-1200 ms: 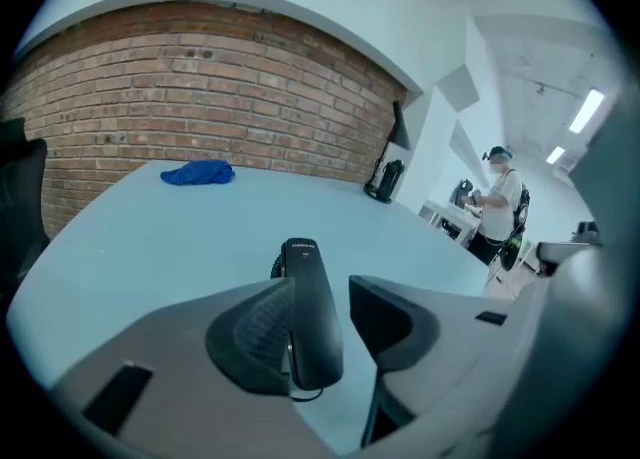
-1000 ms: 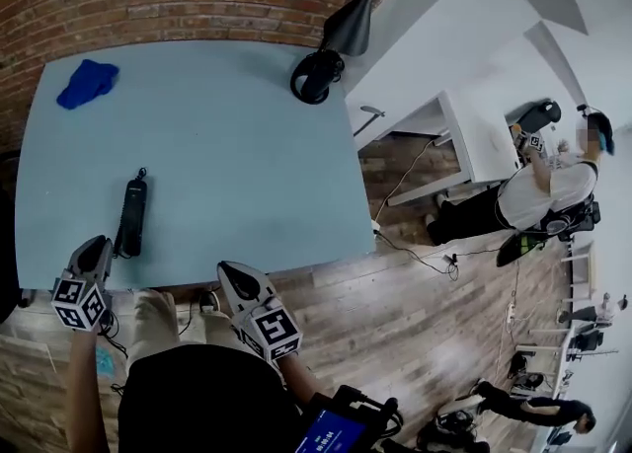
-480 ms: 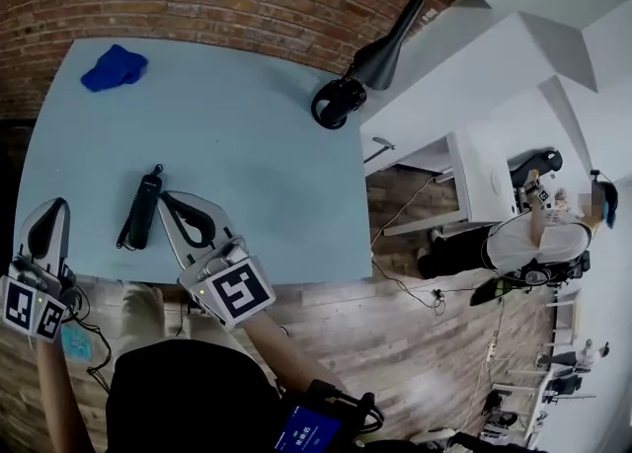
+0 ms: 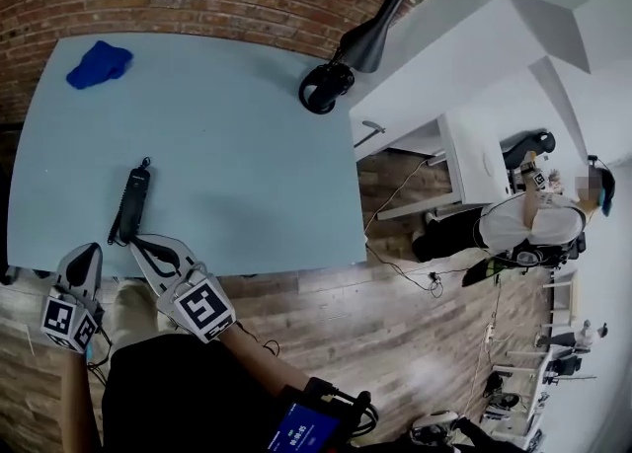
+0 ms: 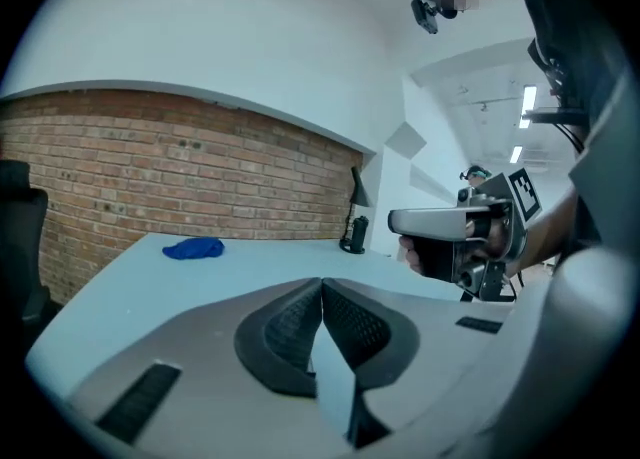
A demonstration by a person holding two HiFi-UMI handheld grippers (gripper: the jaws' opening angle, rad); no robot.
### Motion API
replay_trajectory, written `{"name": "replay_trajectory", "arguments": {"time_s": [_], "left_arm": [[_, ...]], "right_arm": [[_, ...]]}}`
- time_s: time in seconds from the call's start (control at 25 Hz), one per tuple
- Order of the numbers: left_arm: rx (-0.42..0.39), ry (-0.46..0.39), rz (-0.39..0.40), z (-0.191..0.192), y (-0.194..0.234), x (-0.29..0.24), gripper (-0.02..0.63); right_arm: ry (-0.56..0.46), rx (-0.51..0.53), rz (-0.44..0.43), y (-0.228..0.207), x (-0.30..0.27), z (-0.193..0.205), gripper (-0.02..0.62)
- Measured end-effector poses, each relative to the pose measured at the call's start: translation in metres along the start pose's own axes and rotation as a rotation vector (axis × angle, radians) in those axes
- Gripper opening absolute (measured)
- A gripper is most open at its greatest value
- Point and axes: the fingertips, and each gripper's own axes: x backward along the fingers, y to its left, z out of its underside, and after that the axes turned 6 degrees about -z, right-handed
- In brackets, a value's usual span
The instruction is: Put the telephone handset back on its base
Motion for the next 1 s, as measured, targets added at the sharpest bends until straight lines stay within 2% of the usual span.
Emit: {"name": "replay_trajectory", "arguments": {"time_s": [0.12, 0.4, 1.0], "left_arm": [[0.011, 0.018, 0.028, 0.009, -0.007, -0.009, 0.028], [-0.015, -0.003, 0.068, -0.008, -0.016, -0.033, 0.028], [-0.007, 0.030, 0.026, 0.003, -0.017, -0.031, 0.028]], "right_arm": [[0.012, -0.028, 0.030, -0.002, 0.005, 0.014, 0.017], [-0.002, -0.027, 0.049, -0.003, 0.012, 0.011, 0.017], [-0.011, -0.034, 0.052, 0.003, 0.026, 0.012, 0.017]]}}
